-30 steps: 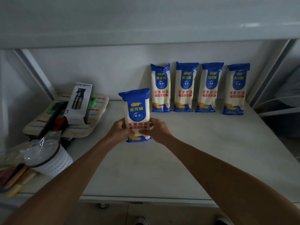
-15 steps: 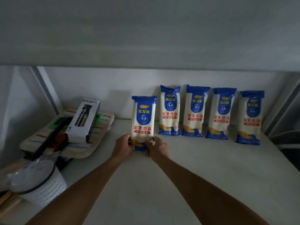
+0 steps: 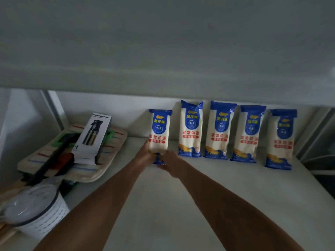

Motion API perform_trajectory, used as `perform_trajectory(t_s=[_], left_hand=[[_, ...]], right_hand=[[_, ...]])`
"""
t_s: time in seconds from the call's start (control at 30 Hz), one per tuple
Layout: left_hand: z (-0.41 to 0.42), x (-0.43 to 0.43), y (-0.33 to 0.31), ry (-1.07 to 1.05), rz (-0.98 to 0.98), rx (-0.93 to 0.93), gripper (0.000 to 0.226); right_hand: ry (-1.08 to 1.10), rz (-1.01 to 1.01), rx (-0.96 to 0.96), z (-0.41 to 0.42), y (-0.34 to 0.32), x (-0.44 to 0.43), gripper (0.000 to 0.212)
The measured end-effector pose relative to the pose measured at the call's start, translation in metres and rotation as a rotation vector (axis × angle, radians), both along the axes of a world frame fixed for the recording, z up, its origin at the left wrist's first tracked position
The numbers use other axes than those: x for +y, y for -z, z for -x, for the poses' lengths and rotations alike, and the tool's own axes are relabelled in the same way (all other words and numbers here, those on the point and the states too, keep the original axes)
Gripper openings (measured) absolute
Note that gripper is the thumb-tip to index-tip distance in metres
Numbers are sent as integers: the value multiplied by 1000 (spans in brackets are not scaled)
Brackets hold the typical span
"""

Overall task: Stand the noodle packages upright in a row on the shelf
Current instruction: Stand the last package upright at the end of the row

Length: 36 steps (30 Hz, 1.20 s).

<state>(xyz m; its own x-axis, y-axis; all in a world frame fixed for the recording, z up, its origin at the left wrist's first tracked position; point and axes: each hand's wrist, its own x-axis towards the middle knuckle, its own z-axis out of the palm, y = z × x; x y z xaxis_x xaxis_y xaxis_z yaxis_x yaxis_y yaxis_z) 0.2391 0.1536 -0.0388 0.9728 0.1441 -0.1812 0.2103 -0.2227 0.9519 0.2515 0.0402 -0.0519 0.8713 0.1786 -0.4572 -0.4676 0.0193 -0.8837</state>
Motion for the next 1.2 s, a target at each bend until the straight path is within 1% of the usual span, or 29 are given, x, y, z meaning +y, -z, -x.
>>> perform_trajectory(t_s=[0.03, 0.1, 0.17, 0.2, 0.27, 0.33, 0.4, 0.5, 0.7, 0.77, 0.93, 1.0, 1.13, 1.2], left_hand=[[0, 1, 4, -12, -30, -13, 28], [2, 1, 8, -2, -46, -27, 34], [4, 2, 12, 14, -27, -47, 38], [6, 2, 15, 27, -9, -71, 41], [10, 2, 21, 29, -69, -95, 51], [14, 3, 31, 20, -109, -126, 56], [22, 3, 32, 22, -176, -152, 64], [30, 8, 31, 6, -279, -189, 72], [38, 5, 56, 4, -317, -235, 79], [43, 3, 62, -5, -278, -271, 78], [41, 6, 76, 7, -226, -340, 83], [38, 5, 73, 23, -186, -348, 85], [29, 0, 67, 59, -127, -318, 87], [22, 1, 65, 69, -37, -305, 81]], right_hand=[[-10, 6, 46, 0, 0, 3, 30], [-9, -33, 87, 2, 1, 8, 29], [79, -80, 94, 4, 2, 8, 29], [119, -84, 79, 2, 7, 7, 28], [168, -56, 7, 2, 18, 8, 27], [195, 29, -63, 0, 30, 10, 31], [204, 104, -93, 2, 35, 10, 33], [222, 99, -97, 4, 34, 11, 29], [223, 129, -192, 11, 32, 4, 16], [229, 150, -255, 16, 34, 0, 13], [249, 207, -444, 21, 40, -7, 19], [248, 252, -491, 17, 37, -8, 21], [232, 356, -521, 6, 26, -10, 22], [212, 380, -478, -4, 28, -6, 18]])
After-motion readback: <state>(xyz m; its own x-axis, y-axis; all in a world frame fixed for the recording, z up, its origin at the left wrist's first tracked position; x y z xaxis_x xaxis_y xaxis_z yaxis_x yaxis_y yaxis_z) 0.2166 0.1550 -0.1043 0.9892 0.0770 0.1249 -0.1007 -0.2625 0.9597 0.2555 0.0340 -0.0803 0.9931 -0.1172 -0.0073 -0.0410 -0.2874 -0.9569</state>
